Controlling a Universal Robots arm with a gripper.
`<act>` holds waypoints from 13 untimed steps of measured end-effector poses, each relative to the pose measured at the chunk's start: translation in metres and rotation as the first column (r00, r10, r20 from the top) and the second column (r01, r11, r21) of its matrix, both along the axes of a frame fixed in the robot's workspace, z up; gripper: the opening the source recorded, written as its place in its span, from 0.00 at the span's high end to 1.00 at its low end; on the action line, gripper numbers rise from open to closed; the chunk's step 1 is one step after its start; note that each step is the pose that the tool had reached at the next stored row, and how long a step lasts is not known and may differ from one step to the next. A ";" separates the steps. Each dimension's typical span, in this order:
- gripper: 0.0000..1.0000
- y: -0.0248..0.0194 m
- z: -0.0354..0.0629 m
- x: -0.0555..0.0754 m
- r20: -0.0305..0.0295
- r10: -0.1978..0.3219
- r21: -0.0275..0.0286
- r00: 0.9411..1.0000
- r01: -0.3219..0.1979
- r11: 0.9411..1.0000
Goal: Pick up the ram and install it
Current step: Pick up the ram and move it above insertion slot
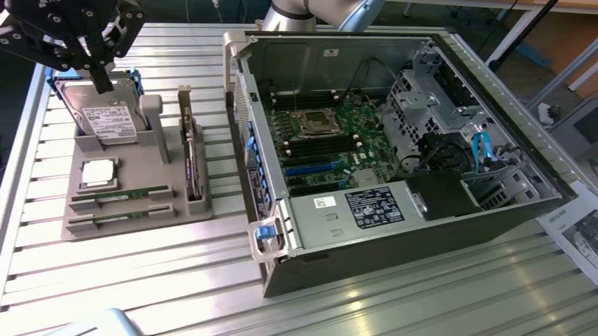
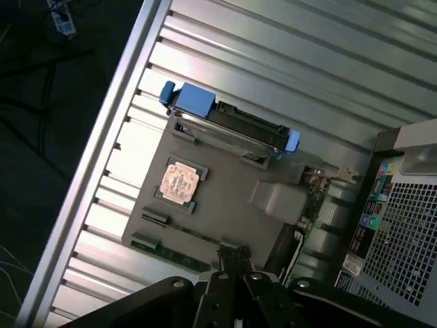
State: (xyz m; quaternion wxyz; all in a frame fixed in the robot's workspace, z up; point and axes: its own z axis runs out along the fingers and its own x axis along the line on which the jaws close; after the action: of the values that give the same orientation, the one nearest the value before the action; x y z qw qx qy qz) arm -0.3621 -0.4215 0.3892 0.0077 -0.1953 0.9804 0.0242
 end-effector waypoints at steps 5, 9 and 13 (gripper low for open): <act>0.90 0.0000 -0.0001 0.000 0.000 0.094 0.000 0.996 -0.094 0.996; 0.90 0.0000 -0.0002 0.000 0.000 0.152 0.000 0.988 -0.152 0.988; 0.90 0.0000 -0.0003 0.000 0.000 0.214 0.000 0.977 -0.214 0.977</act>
State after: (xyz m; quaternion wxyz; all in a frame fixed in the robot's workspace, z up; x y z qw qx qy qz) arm -0.3617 -0.4215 0.3889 0.0050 -0.2996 0.9537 0.0249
